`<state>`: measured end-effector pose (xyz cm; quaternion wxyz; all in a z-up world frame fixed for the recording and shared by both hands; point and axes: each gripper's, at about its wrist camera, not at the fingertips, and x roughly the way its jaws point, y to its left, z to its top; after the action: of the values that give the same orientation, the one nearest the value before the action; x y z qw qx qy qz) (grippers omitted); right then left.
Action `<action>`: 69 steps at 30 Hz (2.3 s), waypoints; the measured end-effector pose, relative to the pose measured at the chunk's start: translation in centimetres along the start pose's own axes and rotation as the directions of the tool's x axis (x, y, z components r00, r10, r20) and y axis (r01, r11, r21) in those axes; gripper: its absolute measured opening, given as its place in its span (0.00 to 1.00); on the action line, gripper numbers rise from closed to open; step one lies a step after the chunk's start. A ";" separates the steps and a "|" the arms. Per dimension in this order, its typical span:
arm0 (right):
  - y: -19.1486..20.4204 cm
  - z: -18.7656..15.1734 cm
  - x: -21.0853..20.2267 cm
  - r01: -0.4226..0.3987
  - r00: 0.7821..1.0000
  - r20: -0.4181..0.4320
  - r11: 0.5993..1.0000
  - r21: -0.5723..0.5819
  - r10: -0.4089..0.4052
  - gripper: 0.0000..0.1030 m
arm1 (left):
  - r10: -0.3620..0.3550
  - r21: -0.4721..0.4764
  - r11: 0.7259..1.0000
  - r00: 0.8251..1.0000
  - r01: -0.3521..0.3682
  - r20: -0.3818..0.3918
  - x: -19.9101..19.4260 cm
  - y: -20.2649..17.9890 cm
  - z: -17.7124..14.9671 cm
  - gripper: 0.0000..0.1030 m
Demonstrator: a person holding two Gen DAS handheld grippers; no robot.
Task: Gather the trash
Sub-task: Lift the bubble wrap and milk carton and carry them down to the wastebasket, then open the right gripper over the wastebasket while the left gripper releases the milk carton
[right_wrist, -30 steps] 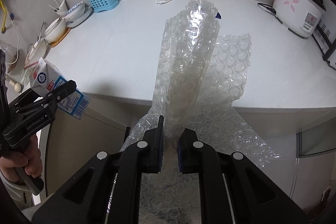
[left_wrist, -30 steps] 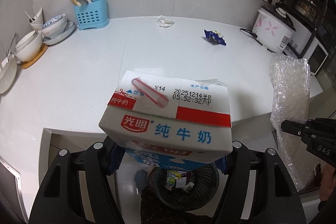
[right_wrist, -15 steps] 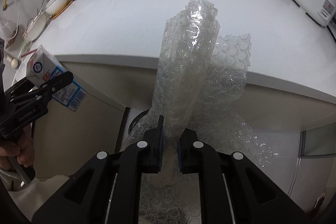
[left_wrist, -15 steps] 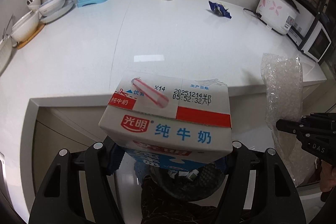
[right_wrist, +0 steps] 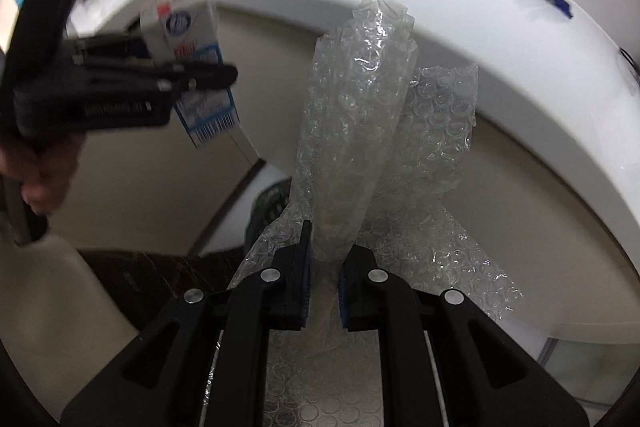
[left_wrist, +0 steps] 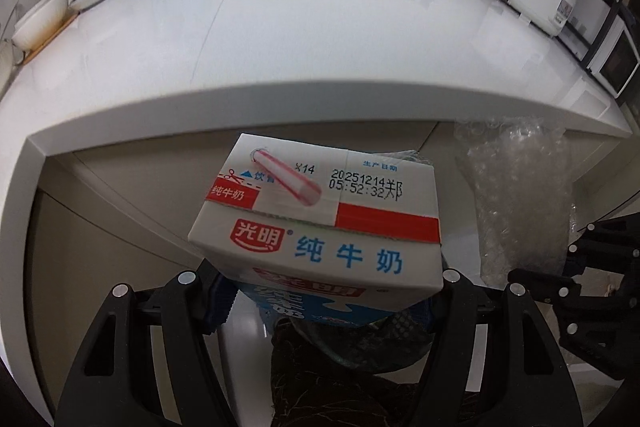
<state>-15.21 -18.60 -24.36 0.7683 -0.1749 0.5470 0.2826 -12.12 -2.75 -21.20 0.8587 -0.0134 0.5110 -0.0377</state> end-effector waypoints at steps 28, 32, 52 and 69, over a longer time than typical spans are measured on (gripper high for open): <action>-2.6 -1.5 17.1 -0.099 0.884 -0.446 0.988 0.115 0.140 0.25 | 0.011 0.077 0.997 0.982 0.003 -0.189 7.1 0.4 -3.7 0.65; -2.8 -1.9 17.0 -0.091 0.885 -0.446 0.989 0.115 0.133 0.35 | 0.012 0.073 0.997 0.980 0.002 -0.200 6.8 0.2 -4.2 0.65; -5.9 -2.1 12.7 0.006 0.974 -0.221 0.961 0.278 0.058 0.87 | -0.012 0.122 0.992 0.964 0.045 -0.265 10.7 -2.5 -1.6 0.65; -12.6 -4.9 5.6 0.201 0.979 -0.077 0.845 0.495 -0.188 0.90 | -0.087 0.145 0.980 0.946 0.138 -0.313 15.6 -7.8 -1.3 0.66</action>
<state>-9.58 -29.92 -31.82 0.8049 -0.0279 0.5906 0.0499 -6.22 -11.74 -34.99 0.7642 0.0343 0.6307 -0.1307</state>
